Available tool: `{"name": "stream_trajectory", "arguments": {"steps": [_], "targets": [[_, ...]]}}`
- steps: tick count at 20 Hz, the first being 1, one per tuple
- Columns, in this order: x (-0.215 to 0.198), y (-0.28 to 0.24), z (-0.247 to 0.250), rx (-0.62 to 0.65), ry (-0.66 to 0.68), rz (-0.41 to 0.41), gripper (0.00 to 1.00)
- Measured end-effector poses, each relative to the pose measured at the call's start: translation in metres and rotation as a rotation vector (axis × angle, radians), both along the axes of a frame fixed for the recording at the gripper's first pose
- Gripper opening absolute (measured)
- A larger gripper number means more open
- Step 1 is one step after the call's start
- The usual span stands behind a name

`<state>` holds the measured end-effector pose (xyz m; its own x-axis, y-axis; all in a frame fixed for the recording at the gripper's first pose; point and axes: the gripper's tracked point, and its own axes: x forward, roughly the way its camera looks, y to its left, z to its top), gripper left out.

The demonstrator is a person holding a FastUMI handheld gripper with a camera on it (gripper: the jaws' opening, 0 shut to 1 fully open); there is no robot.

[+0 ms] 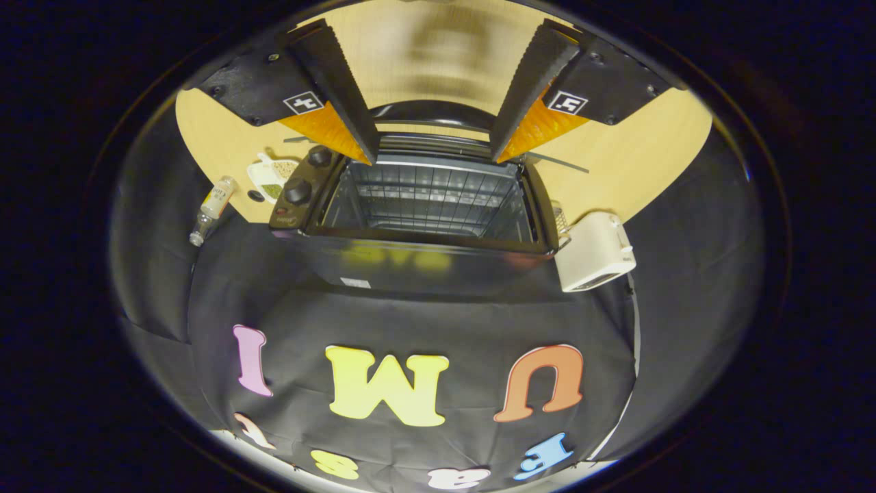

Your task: Open the toaster oven, put the food inside, and close the toaster oven door.

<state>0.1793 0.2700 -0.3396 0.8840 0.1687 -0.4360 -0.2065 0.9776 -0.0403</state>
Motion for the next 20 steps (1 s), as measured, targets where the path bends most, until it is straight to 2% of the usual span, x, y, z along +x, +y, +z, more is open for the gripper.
{"name": "stream_trajectory", "arguments": {"steps": [5, 13, 20], "targets": [[-0.023, -0.003, -0.031, -0.001, 0.076, 0.004, 1.00], [-0.047, -0.014, -0.109, 0.029, 0.290, -0.017, 1.00], [-0.038, -0.019, -0.118, 0.010, 0.292, -0.005, 1.00]]}}
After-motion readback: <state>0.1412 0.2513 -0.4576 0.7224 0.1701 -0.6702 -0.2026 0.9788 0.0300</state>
